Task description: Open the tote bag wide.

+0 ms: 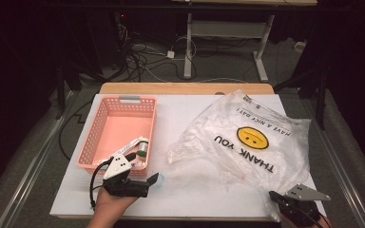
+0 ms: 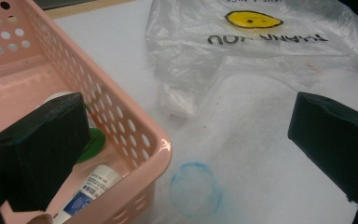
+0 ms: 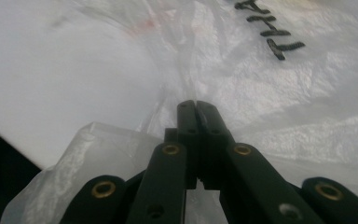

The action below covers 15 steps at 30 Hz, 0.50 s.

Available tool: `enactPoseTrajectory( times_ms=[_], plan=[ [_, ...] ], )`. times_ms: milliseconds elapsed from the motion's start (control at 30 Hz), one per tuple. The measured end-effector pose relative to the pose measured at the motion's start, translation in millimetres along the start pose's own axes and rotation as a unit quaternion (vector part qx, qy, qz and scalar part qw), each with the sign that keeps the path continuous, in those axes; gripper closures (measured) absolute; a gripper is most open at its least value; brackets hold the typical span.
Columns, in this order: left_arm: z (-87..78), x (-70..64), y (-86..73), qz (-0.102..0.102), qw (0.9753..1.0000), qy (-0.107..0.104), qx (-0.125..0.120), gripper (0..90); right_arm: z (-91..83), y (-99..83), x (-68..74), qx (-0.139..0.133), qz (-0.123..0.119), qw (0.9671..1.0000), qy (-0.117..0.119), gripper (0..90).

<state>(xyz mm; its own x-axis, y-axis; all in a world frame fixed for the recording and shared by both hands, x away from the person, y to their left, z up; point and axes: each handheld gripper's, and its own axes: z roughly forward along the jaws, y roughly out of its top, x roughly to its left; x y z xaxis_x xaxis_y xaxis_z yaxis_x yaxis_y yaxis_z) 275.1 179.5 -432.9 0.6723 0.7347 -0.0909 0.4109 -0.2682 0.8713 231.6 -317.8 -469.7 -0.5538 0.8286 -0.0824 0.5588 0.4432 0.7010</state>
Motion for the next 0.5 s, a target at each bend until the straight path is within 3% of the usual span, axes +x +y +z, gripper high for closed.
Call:
enactPoseTrajectory(
  times_ms=[233, 300, 400, 500],
  plan=[
    [1.1, 4.0, 0.3, -0.004, 1.0, -0.001, 0.003, 0.0, 2.9, 18.6, 32.3, -0.03, -0.024, 0.9982, 0.046, 87.5],
    [1.2, 4.5, 0.7, -0.003, 1.0, -0.002, 0.002, 0.0, 7.2, 22.8, 43.7, -0.028, -0.041, 0.9974, 0.053, 87.1],
    [1.0, 5.0, 1.1, 0.001, 1.0, 0.003, -0.001, 0.0, 13.3, 27.6, 56.5, -0.029, -0.047, 0.9959, 0.072, 85.8],
    [-0.2, 4.7, 0.7, 0.008, 0.9999, 0.013, -0.001, 0.0, 13.5, 31.3, 61.0, -0.03, -0.053, 0.9954, 0.074, 73.0]
  ],
)
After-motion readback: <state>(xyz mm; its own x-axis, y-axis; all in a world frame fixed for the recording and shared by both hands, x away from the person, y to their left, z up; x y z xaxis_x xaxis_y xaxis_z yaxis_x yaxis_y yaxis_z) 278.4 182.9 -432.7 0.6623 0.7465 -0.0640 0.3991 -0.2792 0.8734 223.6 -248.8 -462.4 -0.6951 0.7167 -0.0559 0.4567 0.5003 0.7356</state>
